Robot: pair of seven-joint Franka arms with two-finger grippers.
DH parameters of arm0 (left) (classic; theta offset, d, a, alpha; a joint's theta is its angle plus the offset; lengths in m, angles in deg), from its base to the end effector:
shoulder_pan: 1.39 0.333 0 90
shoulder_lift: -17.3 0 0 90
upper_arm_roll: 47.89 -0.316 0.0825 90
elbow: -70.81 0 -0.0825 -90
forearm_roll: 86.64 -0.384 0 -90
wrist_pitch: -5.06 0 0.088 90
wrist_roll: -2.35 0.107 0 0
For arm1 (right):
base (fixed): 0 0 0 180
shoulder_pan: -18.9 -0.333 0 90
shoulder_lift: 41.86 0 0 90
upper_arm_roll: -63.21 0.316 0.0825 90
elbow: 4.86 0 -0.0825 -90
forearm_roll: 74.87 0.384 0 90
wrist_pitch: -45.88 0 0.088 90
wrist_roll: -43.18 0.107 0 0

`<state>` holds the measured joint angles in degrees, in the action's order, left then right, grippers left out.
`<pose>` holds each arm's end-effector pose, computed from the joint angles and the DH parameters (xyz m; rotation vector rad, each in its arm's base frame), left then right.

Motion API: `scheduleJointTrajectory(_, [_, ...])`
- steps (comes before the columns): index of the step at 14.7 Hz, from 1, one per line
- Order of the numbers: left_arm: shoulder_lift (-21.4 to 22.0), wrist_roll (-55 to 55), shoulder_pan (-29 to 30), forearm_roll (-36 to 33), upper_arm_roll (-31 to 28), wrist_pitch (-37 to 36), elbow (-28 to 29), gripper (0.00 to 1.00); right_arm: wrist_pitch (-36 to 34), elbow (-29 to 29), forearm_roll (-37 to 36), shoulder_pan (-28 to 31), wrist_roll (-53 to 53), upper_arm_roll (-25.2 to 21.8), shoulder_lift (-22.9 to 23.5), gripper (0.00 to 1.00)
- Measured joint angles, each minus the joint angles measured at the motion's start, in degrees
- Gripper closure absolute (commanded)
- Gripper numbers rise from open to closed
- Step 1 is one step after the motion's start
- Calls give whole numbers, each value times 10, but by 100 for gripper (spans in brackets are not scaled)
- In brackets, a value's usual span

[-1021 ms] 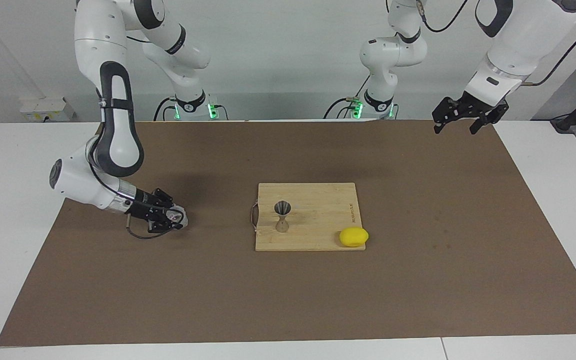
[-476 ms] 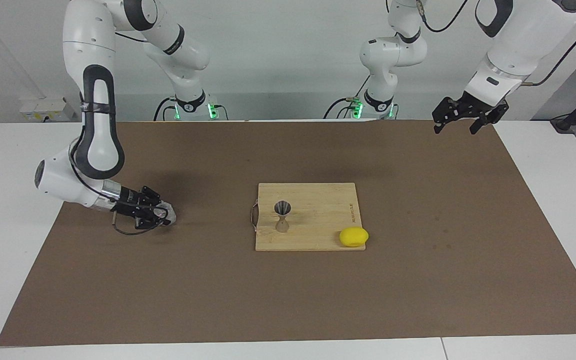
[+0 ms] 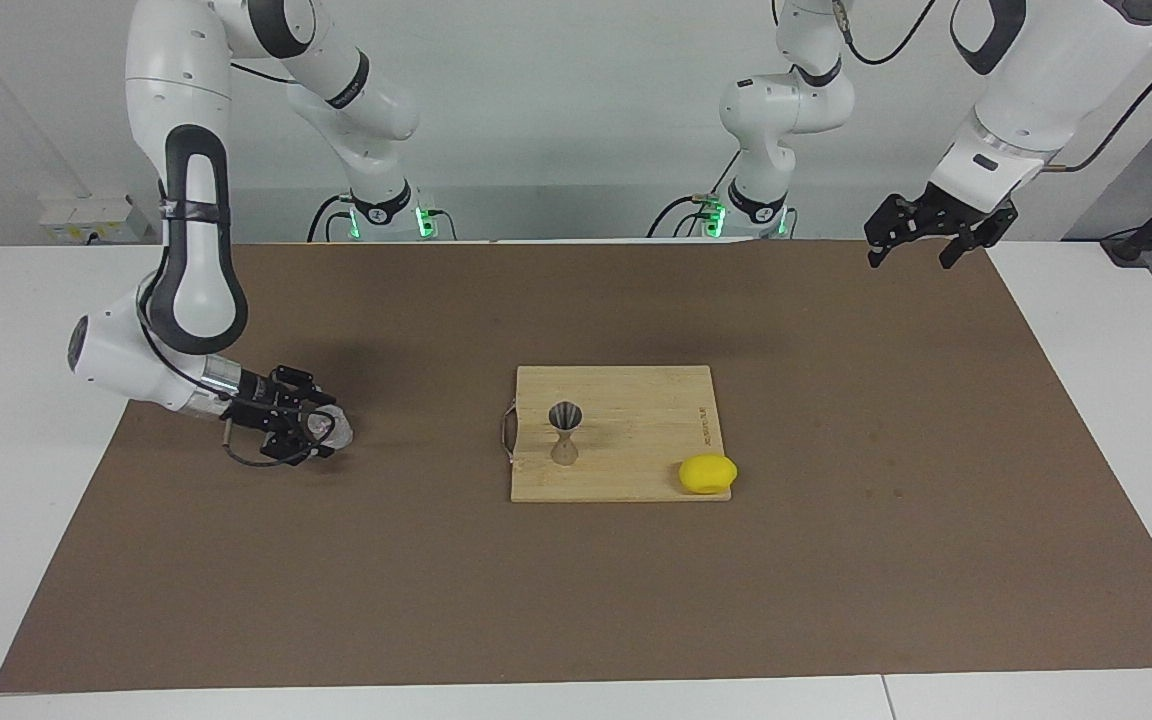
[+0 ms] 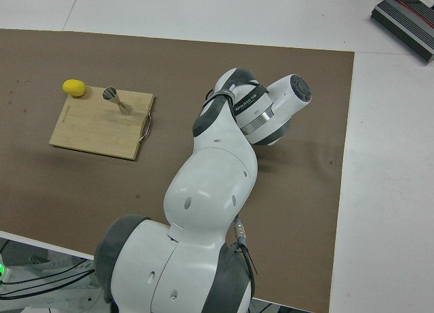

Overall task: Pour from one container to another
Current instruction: 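Carry the glass cup back and set it down with the right gripper, then open the right gripper and release the glass cup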

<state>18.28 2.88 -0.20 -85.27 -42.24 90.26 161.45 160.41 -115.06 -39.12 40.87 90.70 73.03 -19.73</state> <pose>0.5381 -0.0452 0.6216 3.1166 -0.1374 -0.1227 0.5877 -0.0943 0.2822 -1.9907 1.6795 0.6297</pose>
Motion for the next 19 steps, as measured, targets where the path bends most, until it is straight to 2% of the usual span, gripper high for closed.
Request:
scheduleJointTrajectory(3, [0,0,0,0,0,0,0,0,0,0,-15,0,-1,0,-44,0])
scheduleJointTrajectory(8, [0,0,0,0,0,0,0,0,-9,-1,-98,-20,-20,4,-116,0])
scheduleJointTrajectory(12, [0,0,0,0,0,0,0,0,-9,-3,-203,-95,-89,6,-136,0])
scheduleJointTrajectory(14, [0,0,0,0,0,0,0,0,-9,-3,-232,-125,-145,7,-137,0])
scheduleJointTrajectory(19, [0,0,0,0,0,0,0,0,-12,3,-312,-151,-253,7,-166,0])
